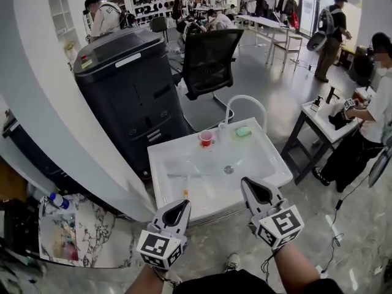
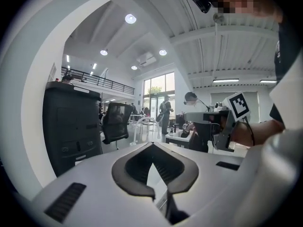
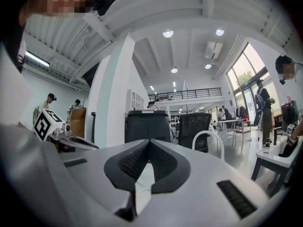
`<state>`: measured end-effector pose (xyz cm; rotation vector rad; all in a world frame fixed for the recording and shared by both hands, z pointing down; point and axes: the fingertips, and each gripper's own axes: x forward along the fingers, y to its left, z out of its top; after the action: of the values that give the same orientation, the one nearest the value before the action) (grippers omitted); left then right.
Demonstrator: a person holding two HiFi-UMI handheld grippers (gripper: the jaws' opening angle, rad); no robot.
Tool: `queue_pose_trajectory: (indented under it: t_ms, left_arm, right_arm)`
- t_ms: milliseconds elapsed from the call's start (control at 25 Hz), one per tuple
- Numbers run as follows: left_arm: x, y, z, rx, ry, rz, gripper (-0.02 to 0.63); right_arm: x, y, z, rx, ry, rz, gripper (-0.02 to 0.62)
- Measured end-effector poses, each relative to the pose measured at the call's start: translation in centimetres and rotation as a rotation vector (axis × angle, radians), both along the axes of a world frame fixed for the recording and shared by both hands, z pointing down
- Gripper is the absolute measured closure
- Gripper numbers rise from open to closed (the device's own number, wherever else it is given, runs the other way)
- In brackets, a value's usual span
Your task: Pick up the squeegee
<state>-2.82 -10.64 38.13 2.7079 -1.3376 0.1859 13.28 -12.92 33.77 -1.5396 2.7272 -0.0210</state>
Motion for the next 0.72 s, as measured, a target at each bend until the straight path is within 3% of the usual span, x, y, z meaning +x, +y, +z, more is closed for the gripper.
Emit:
queue_pose_trajectory:
  t_ms: [400,720]
  left_arm:
    - [3.9,-2.5,0.9,-0.017,-0.024,-0.135,0.589]
    - [4.0,-4.3,2.3,-0.053,-0.049,-0.168,0.588]
  right_arm:
    - [5.0,-4.1,1.1,-0.021,-0.020,-0.101,0.578]
    - [5.4,-6.4,2.5,-0.053,-0.044,-0.115,0.578]
